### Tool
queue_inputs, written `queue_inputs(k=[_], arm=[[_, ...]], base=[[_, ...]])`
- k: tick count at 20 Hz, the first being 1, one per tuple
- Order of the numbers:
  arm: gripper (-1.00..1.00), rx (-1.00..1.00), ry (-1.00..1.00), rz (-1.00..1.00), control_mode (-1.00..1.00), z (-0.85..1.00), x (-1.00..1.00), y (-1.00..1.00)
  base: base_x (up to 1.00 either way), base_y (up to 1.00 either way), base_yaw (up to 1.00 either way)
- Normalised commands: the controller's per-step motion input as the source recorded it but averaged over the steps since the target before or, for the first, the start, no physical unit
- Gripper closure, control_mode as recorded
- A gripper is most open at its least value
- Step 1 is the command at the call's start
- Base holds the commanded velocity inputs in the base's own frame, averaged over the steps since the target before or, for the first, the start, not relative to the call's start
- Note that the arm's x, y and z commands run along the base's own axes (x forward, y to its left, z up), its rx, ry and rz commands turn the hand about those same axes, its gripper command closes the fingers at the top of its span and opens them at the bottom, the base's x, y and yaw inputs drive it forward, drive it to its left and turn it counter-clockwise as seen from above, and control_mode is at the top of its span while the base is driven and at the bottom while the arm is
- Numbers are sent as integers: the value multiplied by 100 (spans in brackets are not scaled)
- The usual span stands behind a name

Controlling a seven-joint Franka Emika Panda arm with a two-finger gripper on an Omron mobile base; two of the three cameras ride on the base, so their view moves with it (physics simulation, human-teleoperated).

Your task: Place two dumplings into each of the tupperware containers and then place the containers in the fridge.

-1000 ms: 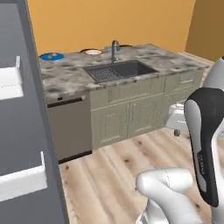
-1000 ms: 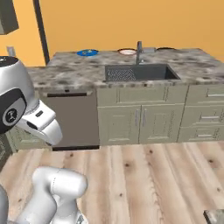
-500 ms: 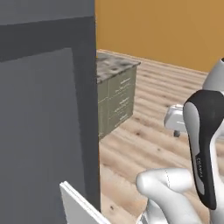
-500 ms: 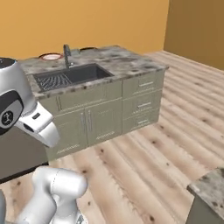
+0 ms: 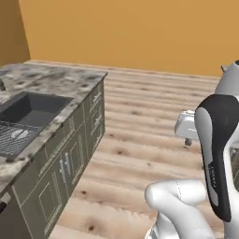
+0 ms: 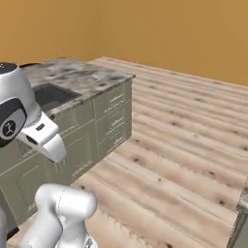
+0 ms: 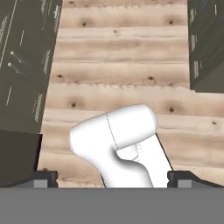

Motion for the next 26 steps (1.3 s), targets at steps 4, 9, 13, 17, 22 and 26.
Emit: queue_inputs(k=[4,9,13,17,22,26], arm=[[-100,0,0,0,100,0,0,0],[-100,0,0,0,100,0,0,0],[-100,0,0,0,100,0,0,0],[-100,0,0,0,100,0,0,0],[-100,0,0,0,100,0,0,0],[-100,0,0,0,100,0,0,0]], base=[[89,79,-67],[100,40,-53],[100,-4,-28],[100,-28,-13],[100,19,0],[100,28,0]])
